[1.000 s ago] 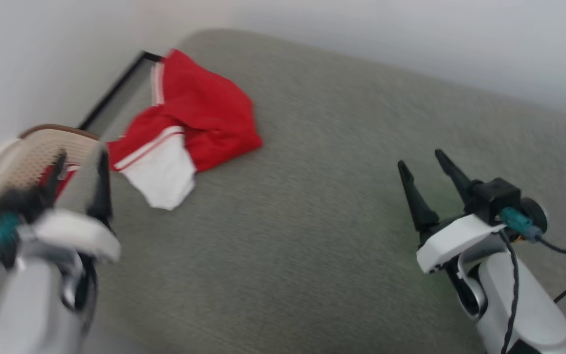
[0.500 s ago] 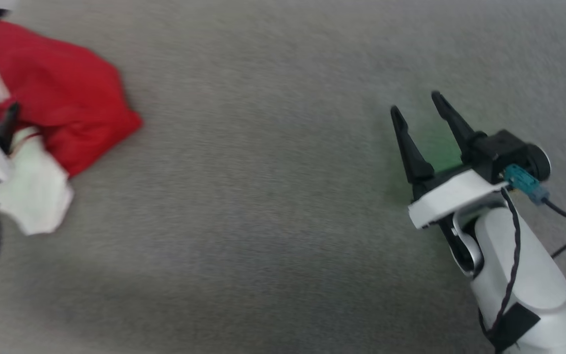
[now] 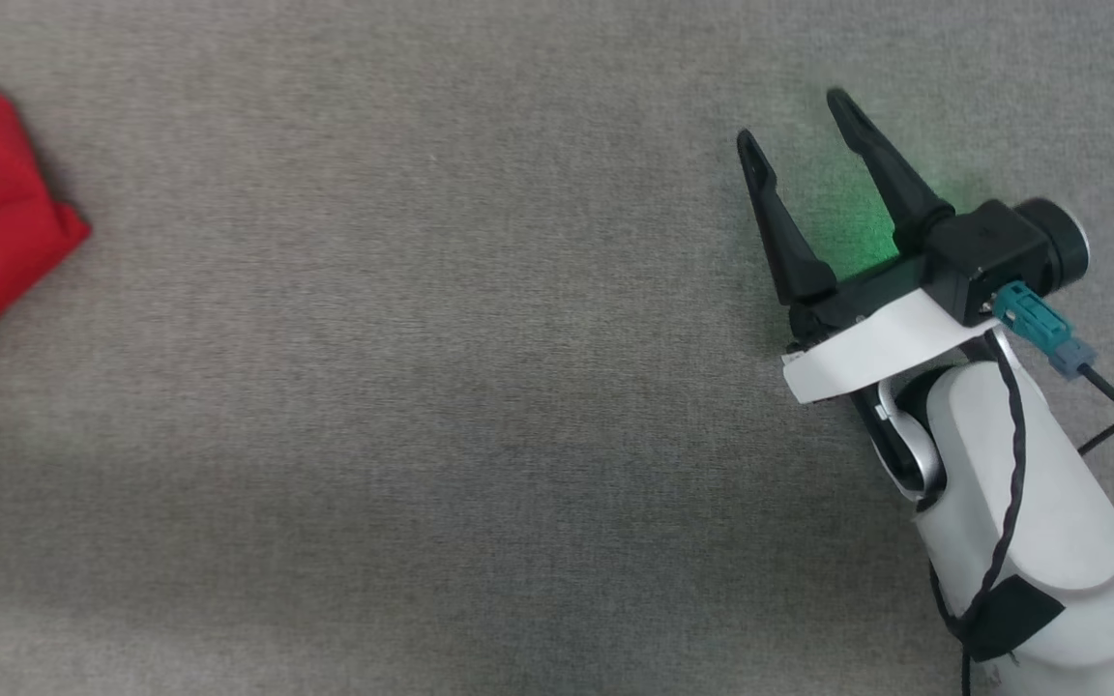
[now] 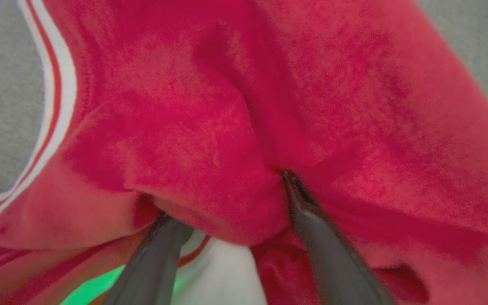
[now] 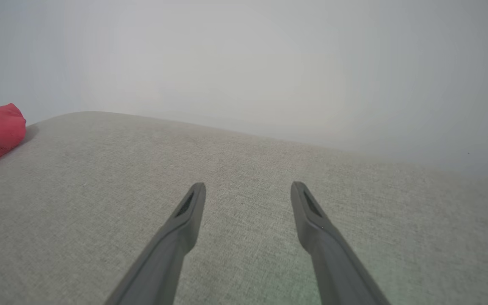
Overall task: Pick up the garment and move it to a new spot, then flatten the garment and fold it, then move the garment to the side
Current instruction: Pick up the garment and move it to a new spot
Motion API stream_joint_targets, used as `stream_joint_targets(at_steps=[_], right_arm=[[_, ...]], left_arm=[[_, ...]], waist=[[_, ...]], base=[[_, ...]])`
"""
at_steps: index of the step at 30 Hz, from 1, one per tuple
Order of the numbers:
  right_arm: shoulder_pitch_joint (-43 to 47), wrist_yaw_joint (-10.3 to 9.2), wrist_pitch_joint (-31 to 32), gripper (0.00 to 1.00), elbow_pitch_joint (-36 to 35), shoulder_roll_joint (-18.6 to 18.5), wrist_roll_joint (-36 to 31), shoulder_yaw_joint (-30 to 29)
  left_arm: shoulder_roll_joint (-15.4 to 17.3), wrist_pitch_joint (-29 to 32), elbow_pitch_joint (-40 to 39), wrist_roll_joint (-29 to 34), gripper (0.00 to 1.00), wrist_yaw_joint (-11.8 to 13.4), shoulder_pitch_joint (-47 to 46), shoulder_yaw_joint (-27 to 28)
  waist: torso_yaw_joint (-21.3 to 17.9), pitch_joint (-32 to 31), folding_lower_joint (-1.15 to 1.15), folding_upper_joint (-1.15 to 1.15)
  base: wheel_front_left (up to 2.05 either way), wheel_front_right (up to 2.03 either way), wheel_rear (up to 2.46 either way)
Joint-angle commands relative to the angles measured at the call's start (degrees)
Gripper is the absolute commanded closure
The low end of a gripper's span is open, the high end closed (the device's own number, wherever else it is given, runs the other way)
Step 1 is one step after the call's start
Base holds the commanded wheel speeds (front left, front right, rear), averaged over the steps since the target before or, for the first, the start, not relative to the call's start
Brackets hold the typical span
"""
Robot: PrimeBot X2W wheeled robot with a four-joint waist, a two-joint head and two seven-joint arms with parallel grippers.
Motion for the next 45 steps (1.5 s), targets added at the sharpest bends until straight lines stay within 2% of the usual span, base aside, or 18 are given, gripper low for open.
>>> stream_joint_targets(at_steps=[1, 4, 5, 6, 7, 9, 16, 21, 27, 34, 36, 41, 45], right_arm=[[-1.0, 0.01, 0.7, 0.00, -1.9, 0.1, -0.8, 0.3], [-0.7, 0.01, 1.3, 0.00, -3.3, -0.1, -1.3, 0.4], [-0.6, 0.01, 1.6, 0.00, -3.9, -0.1, -1.3, 0.4], [-0.4, 0.01, 1.9, 0.00, -4.6, -0.2, -1.5, 0.3], [-0.2, 0.01, 2.1, 0.00, -5.0, -0.3, -1.7, 0.3], [0.5, 0.01, 2.4, 0.00, -5.5, -0.5, -1.7, 0.0], [2.6, 0.01, 2.4, 0.00, -4.9, -0.1, -1.1, 0.1], [4.3, 0.01, 1.6, 0.00, -3.0, 0.4, 0.1, 0.4], [6.1, 0.01, 0.4, 0.00, -1.2, 1.5, 1.8, 0.2], [8.4, 0.01, -0.8, 0.00, -0.3, 2.9, 3.5, -1.0], [9.0, 0.01, -1.1, 0.00, -0.5, 3.6, 4.0, -2.0], [9.9, 0.01, -1.6, 0.00, -0.9, 4.3, 4.9, -3.9], [9.7, 0.01, -1.6, 0.00, -1.3, 4.8, 5.7, -4.6]], left_arm=[[-3.8, 1.2, 1.9, -1.3, 0.00, -0.1, 1.6, -2.4], [-4.5, 1.0, 2.6, -2.6, 0.00, -0.2, 1.6, -3.2], [-4.9, 0.9, 2.7, -3.2, 0.09, -0.2, 1.8, -3.5], [-5.1, 0.9, 2.4, -3.8, 0.24, -0.2, 1.9, -4.2], [-5.1, 0.3, 2.0, -4.2, 0.53, -0.2, 2.1, -4.6], [-4.9, -1.5, 1.8, -5.1, 1.00, -0.3, 2.1, -4.8], [-0.3, -10.6, 1.5, -3.9, 1.00, -0.2, 1.0, -7.3], [1.8, -16.2, -0.5, -2.3, 1.00, -0.2, -0.6, -10.7], [3.7, -19.6, -5.4, -2.0, 1.00, -0.1, -2.7, -15.3], [5.0, -18.5, -17.2, -2.3, 1.00, -0.1, -4.8, -22.7], [5.3, -16.4, -24.0, -1.7, 1.00, -0.1, -6.0, -26.5], [2.6, -12.7, -33.3, -0.9, 1.00, -0.1, -8.0, -32.8], [0.0, -11.2, -36.7, -0.1, 1.00, -0.1, -9.5, -36.2]], waist=[[-1.3, 1.5, 0.00, 0.00], [-1.4, 1.7, 0.00, 0.00], [-1.4, 1.7, 0.00, 0.00], [-1.4, 1.6, 0.00, 0.00], [-1.3, 1.4, 0.00, 0.00], [-1.0, 0.6, 0.00, 0.00], [0.6, -4.9, 0.00, 0.00], [1.7, -10.2, 0.00, 0.00], [1.3, -15.0, 0.00, 0.00], [-2.0, -17.0, 0.00, 0.00], [-4.1, -16.3, 0.00, 0.00], [-8.3, -14.2, 0.00, 0.00], [-11.4, -12.8, 0.00, 0.00]], base=[[0.00, 0.00, 0.00], [0.00, 0.00, 0.00], [0.00, 0.00, 0.00], [0.00, 0.00, 0.00], [0.00, 0.00, 0.00], [0.00, 0.00, 0.00], [0.00, 0.00, 0.00], [0.00, 0.00, 0.00], [0.00, 0.00, 0.00], [0.00, 0.00, 0.00], [0.00, 0.00, 0.00], [0.00, 0.00, 0.00], [0.00, 0.00, 0.00]])
